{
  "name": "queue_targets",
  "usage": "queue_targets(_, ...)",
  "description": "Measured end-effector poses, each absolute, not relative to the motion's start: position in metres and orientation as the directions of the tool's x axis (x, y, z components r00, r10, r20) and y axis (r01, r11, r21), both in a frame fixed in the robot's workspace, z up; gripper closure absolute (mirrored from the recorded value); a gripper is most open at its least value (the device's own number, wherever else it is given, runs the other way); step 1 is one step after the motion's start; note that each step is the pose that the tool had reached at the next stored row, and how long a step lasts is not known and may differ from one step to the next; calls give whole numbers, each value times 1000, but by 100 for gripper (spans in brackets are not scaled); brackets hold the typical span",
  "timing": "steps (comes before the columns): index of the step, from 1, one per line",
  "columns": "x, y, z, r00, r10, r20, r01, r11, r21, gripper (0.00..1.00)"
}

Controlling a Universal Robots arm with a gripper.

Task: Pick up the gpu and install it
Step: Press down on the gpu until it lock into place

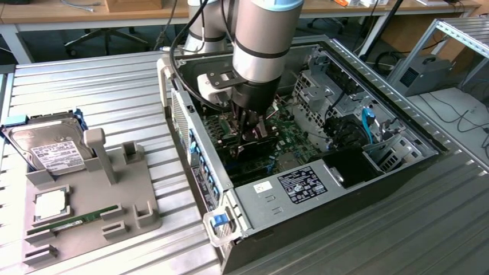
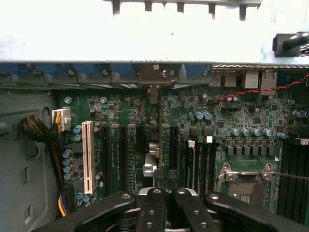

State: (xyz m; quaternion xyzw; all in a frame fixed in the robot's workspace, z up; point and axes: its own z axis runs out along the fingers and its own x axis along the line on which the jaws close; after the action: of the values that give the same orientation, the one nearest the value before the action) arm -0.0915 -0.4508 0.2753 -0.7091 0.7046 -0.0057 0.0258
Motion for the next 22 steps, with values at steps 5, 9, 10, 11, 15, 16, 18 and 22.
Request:
queue_targets(5, -92, -451, 275, 7, -1000, -29, -999, -6, -45, 89)
queue_targets(9, -92, -451, 275, 7, -1000, -28, -999, -6, -45, 89)
queue_targets(10, -92, -451, 275, 7, -1000, -28, -999, -6, -45, 89)
queue_targets(11, -93, -451, 275, 7, -1000, -28, -999, -6, -45, 89)
queue_targets(15, -93, -451, 275, 7, -1000, -28, -999, -6, -45, 89)
queue_targets(16, -93, -451, 275, 7, -1000, -28, -999, -6, -45, 89)
queue_targets(18, -93, -451, 275, 7, -1000, -28, -999, -6, -45, 89)
queue_targets(22, -93, -451, 275, 7, -1000, -28, -999, -6, -45, 89)
